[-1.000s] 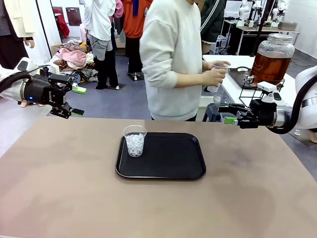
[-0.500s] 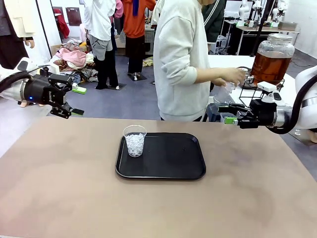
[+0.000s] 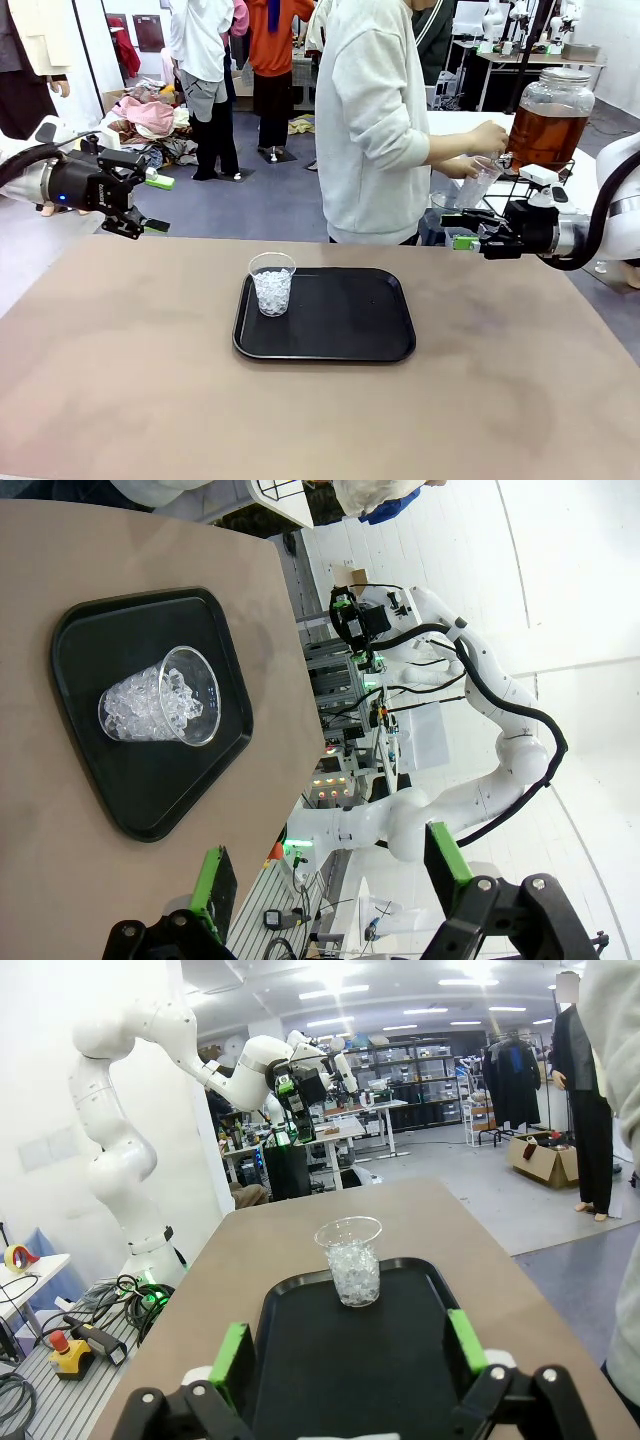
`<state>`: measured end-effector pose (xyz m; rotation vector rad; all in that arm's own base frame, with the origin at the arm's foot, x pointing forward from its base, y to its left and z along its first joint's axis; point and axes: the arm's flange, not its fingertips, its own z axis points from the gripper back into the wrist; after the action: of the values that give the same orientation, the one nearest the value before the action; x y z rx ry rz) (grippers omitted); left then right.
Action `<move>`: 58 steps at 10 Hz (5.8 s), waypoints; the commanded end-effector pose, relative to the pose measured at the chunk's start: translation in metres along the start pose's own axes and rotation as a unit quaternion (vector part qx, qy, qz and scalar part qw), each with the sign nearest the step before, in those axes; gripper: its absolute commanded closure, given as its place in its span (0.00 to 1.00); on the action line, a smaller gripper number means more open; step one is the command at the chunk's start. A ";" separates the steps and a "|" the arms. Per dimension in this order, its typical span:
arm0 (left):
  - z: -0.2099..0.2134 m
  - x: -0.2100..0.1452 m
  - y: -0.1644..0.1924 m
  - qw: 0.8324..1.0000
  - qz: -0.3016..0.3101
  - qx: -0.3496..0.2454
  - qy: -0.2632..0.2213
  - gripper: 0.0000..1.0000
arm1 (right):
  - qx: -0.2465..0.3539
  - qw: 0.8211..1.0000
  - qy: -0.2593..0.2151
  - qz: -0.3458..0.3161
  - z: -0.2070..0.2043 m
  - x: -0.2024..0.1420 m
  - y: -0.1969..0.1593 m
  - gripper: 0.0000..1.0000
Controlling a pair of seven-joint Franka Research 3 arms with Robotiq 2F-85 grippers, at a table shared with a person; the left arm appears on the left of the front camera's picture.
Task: Pour the drink into the iced cup.
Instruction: Pick up the iced cup indicated by the human and present it to them.
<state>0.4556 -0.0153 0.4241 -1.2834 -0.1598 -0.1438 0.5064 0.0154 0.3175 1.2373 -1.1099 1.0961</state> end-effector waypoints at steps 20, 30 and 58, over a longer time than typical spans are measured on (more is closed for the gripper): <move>0.000 0.000 -0.002 1.000 -0.003 0.001 -0.003 0.00 | -0.002 1.000 0.003 -0.005 0.000 0.003 -0.001 0.00; 0.000 0.000 -0.002 1.000 -0.003 0.001 -0.003 0.00 | -0.002 1.000 0.003 -0.005 0.000 0.003 -0.001 0.00; 0.000 0.000 -0.002 1.000 -0.003 0.001 -0.003 0.00 | -0.002 1.000 0.003 -0.005 0.000 0.003 -0.001 0.00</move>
<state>0.4556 -0.0153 0.4241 -1.2834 -0.1598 -0.1438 0.5064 0.0154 0.3175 1.2374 -1.1097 1.0960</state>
